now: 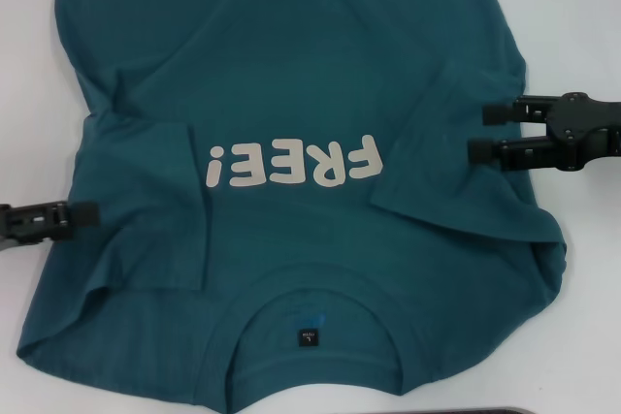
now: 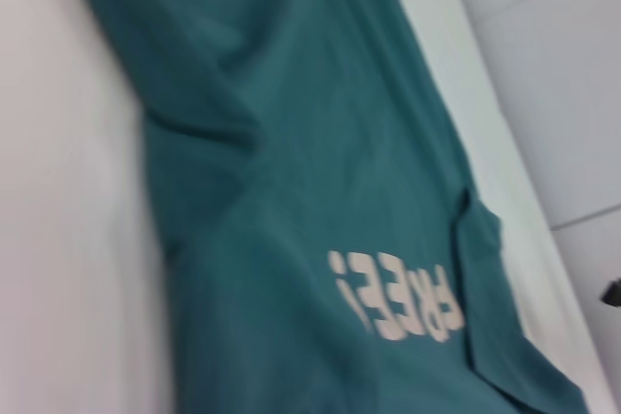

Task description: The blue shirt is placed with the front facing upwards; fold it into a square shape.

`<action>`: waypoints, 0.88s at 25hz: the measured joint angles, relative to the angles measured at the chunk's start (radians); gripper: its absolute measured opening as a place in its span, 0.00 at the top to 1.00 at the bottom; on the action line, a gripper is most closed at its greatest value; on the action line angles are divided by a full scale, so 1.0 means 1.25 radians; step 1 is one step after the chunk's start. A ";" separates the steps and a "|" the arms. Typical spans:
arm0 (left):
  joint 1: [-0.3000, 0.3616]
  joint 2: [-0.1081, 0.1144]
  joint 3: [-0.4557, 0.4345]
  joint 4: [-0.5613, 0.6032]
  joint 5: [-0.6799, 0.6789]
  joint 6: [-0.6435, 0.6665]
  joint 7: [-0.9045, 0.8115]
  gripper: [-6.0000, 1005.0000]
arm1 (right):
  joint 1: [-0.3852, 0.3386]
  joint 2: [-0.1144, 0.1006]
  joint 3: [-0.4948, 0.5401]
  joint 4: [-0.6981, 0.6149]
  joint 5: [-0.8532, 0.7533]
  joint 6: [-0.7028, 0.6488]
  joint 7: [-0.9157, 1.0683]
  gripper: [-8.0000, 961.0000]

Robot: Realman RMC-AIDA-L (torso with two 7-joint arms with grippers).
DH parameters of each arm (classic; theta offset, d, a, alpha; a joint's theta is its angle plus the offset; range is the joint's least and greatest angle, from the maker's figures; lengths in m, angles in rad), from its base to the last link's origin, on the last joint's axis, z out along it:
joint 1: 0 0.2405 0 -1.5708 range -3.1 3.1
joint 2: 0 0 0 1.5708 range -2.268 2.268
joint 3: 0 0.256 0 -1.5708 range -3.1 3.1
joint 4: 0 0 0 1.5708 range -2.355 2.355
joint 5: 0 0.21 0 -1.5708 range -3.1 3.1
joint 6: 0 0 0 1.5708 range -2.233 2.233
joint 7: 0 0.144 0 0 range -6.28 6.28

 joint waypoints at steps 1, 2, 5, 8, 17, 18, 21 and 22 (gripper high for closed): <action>0.002 0.005 -0.001 0.000 0.003 -0.005 -0.004 0.09 | 0.001 0.000 0.000 0.000 0.000 0.000 0.001 0.07; 0.004 0.009 -0.001 -0.001 0.006 -0.011 -0.008 0.09 | 0.002 0.000 0.001 0.000 0.000 0.001 0.002 0.07; 0.006 0.018 -0.003 -0.001 0.024 -0.031 -0.016 0.09 | 0.002 0.000 0.002 0.000 0.002 0.001 0.002 0.07; 0.007 0.021 -0.010 -0.004 0.044 -0.035 -0.019 0.09 | 0.002 -0.001 0.003 0.000 0.002 0.001 0.002 0.07; 0.006 0.022 -0.022 -0.007 0.093 -0.037 -0.020 0.09 | 0.005 -0.004 0.004 0.000 0.003 0.011 0.002 0.07; 0.006 0.022 -0.022 -0.006 0.095 -0.038 -0.020 0.09 | 0.006 -0.004 0.004 0.000 0.003 0.011 0.002 0.07; 0.006 0.023 -0.018 -0.006 0.097 -0.040 -0.020 0.09 | 0.007 -0.006 0.004 0.000 0.003 0.011 0.004 0.07; 0.007 0.023 -0.017 -0.006 0.102 -0.038 -0.021 0.09 | 0.007 -0.006 0.004 0.000 0.003 0.011 0.004 0.07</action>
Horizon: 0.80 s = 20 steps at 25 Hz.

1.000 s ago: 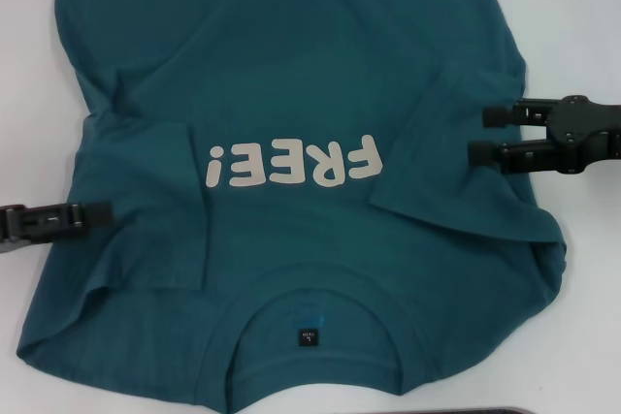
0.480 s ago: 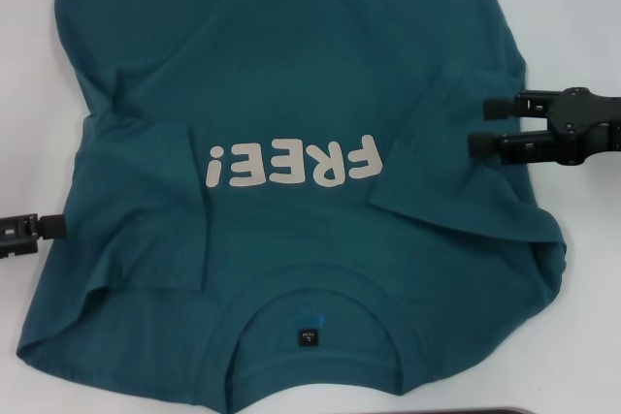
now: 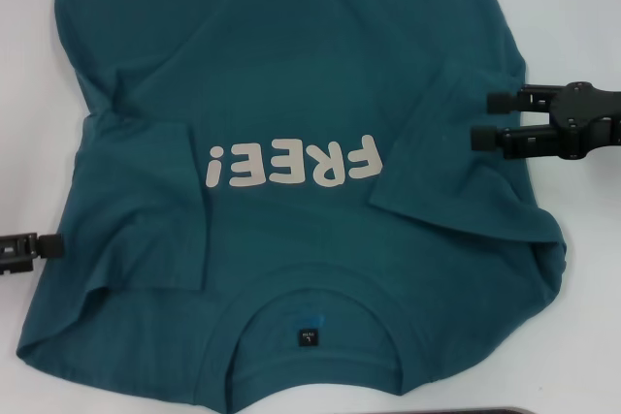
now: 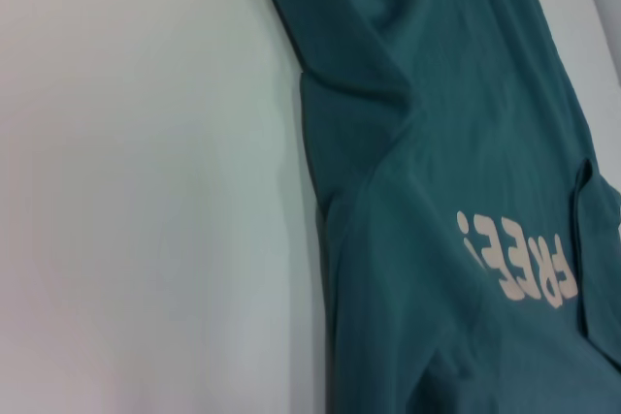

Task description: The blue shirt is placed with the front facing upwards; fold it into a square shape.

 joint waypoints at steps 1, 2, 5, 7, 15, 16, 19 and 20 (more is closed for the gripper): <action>0.000 0.000 0.000 -0.001 0.005 0.002 0.000 0.09 | 0.000 0.000 0.000 0.000 0.000 0.000 0.001 0.07; 0.000 0.000 -0.001 -0.001 0.014 0.002 0.000 0.09 | 0.000 -0.001 0.000 0.000 0.000 0.000 0.001 0.07; -0.003 0.000 0.000 0.001 0.030 0.004 -0.001 0.09 | 0.000 -0.001 0.000 0.000 0.001 0.000 0.001 0.07; -0.004 0.000 0.005 0.002 0.034 0.007 -0.001 0.09 | 0.000 -0.001 0.002 0.000 0.001 0.000 0.002 0.07; -0.014 -0.003 0.007 0.004 0.079 0.033 0.000 0.09 | 0.003 0.000 0.009 0.000 0.001 0.000 0.004 0.07; -0.014 -0.004 0.007 0.004 0.082 0.035 -0.001 0.09 | 0.004 0.000 0.010 0.000 0.001 0.000 0.005 0.07; -0.015 -0.006 0.007 0.003 0.086 0.042 -0.001 0.09 | 0.006 0.000 0.011 0.000 0.001 0.000 0.005 0.07; -0.014 -0.006 0.007 0.002 0.088 0.045 -0.001 0.09 | 0.006 0.000 0.011 0.000 0.001 -0.001 0.005 0.07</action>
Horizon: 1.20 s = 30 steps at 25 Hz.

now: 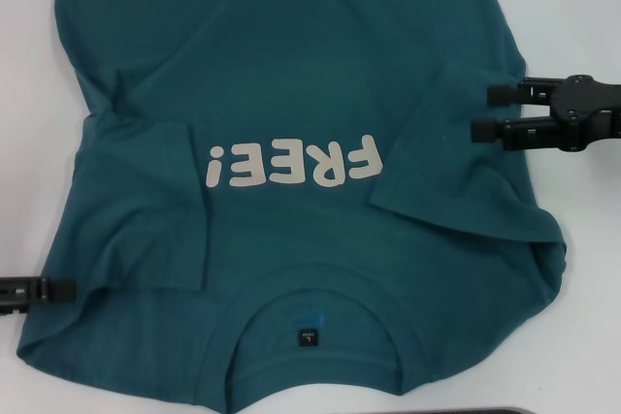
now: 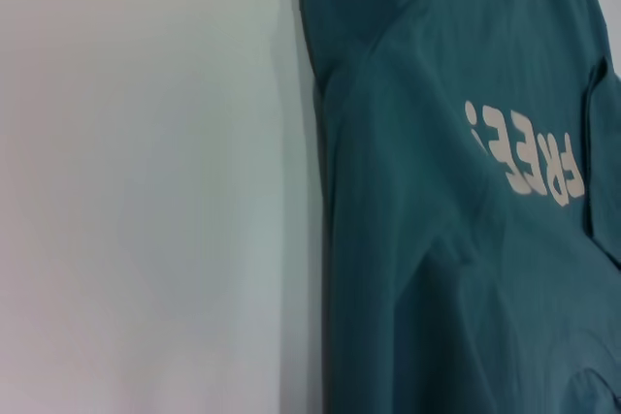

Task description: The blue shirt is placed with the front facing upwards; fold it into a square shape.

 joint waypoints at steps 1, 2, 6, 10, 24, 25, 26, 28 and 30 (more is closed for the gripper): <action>0.001 0.000 0.000 -0.001 0.003 0.003 0.000 0.09 | 0.000 0.000 0.000 0.000 0.000 0.000 0.000 0.07; 0.001 0.000 0.000 -0.002 0.005 0.007 0.000 0.09 | 0.001 0.000 0.000 0.000 0.000 0.000 0.000 0.07; 0.003 0.001 -0.001 -0.004 0.020 0.019 -0.005 0.09 | 0.002 0.000 0.005 0.000 0.000 0.000 0.000 0.07; 0.006 0.002 0.000 -0.004 0.029 0.033 -0.010 0.09 | 0.002 0.000 0.010 0.000 0.000 0.000 0.000 0.07; 0.009 0.002 -0.001 -0.006 0.047 0.067 -0.020 0.09 | 0.003 0.000 0.022 0.000 0.000 0.000 0.000 0.07; 0.008 0.002 -0.001 -0.006 0.048 0.067 -0.022 0.09 | 0.003 0.000 0.023 0.000 0.000 0.000 0.000 0.07; 0.007 0.002 -0.001 -0.007 0.050 0.068 -0.025 0.09 | 0.003 0.000 0.024 0.000 0.000 0.000 0.000 0.07; 0.007 0.002 -0.001 -0.012 0.051 0.071 -0.031 0.09 | 0.003 0.000 0.026 0.000 0.000 0.000 0.000 0.07; 0.006 0.002 0.000 -0.024 0.051 0.077 -0.039 0.09 | 0.004 0.000 0.029 0.000 0.000 -0.001 0.000 0.07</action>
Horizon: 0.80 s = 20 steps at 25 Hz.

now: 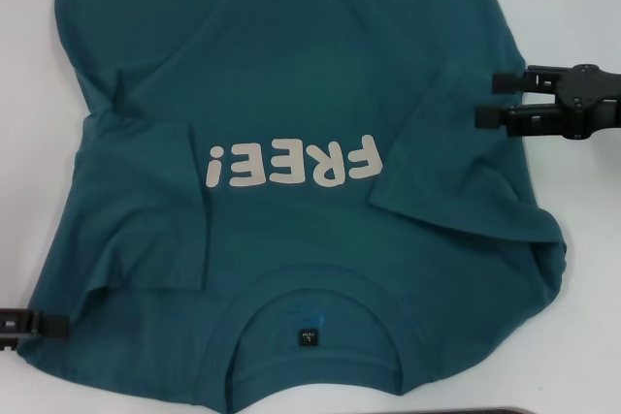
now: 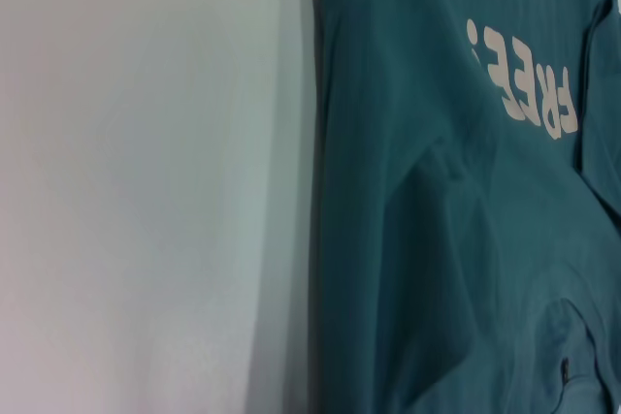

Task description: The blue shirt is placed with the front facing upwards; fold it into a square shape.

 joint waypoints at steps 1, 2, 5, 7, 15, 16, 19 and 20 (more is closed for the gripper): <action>0.000 0.000 0.000 -0.004 0.000 0.004 -0.005 0.09 | 0.000 0.000 0.001 0.000 0.000 0.000 0.000 0.07; -0.001 0.000 0.000 -0.008 0.001 0.008 -0.009 0.09 | 0.000 0.000 0.002 0.000 0.000 -0.001 0.000 0.07; -0.003 -0.002 0.000 -0.012 0.007 0.019 -0.015 0.10 | 0.000 0.000 0.002 0.000 0.000 -0.001 0.000 0.07; -0.006 -0.005 0.000 -0.012 0.009 0.019 -0.017 0.10 | 0.000 0.000 0.002 0.000 0.000 0.000 0.000 0.07; -0.016 -0.012 0.000 -0.014 0.013 0.027 -0.021 0.11 | 0.001 -0.002 0.002 0.000 0.000 0.001 0.000 0.07; -0.017 -0.012 0.000 -0.014 0.014 0.026 -0.021 0.11 | 0.001 -0.002 0.002 0.000 0.000 0.001 0.000 0.07; -0.017 -0.012 0.000 -0.014 0.019 0.022 -0.023 0.13 | 0.001 -0.002 0.002 0.000 0.000 0.001 0.000 0.07; -0.017 -0.012 0.000 -0.014 0.020 0.022 -0.023 0.13 | 0.001 -0.002 0.002 0.000 0.000 0.001 0.000 0.07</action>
